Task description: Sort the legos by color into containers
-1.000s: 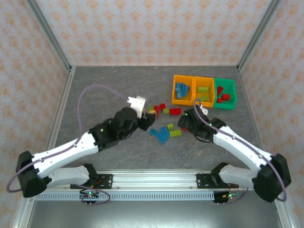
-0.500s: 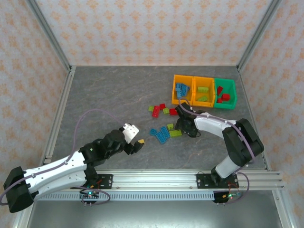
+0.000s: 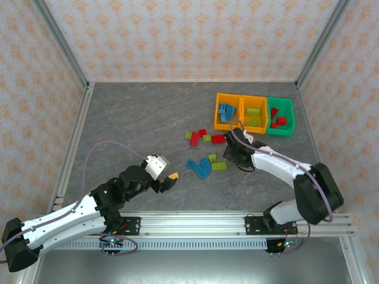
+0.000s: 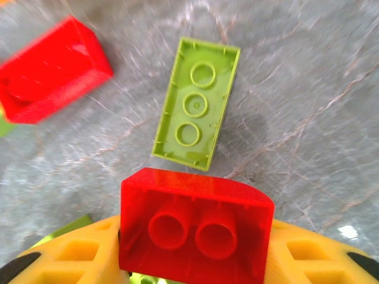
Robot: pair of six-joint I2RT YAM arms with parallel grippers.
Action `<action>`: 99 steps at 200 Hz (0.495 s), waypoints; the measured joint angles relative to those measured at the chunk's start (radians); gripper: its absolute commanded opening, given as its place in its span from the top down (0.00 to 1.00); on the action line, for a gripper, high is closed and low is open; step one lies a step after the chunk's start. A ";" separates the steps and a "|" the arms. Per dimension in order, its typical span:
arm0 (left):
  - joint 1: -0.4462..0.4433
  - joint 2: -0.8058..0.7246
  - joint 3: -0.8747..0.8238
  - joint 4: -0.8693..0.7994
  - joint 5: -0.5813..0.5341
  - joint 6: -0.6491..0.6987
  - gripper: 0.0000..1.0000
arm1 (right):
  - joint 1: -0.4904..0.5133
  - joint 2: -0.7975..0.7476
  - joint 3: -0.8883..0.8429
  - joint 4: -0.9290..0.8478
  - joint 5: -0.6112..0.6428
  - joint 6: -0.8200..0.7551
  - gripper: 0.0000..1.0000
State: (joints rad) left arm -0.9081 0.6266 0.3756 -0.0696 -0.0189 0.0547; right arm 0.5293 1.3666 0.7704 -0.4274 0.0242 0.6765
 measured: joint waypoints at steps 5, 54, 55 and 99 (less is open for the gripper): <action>0.000 0.002 0.000 0.000 0.000 0.000 0.18 | -0.002 -0.029 -0.003 -0.003 0.011 0.003 0.53; 0.000 0.005 -0.005 0.008 0.000 0.000 0.17 | -0.251 -0.227 0.019 -0.014 0.047 -0.014 0.54; 0.000 0.005 -0.005 0.008 0.000 0.000 0.17 | -0.259 -0.225 0.021 -0.013 0.047 -0.016 0.54; 0.000 0.016 -0.005 0.014 0.005 0.000 0.17 | -0.576 0.100 0.302 0.005 -0.016 -0.077 0.55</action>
State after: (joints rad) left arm -0.9081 0.6422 0.3710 -0.0551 -0.0143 0.0547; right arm -0.0463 1.4670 1.0725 -0.4221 0.0078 0.5991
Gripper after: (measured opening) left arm 0.828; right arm 0.452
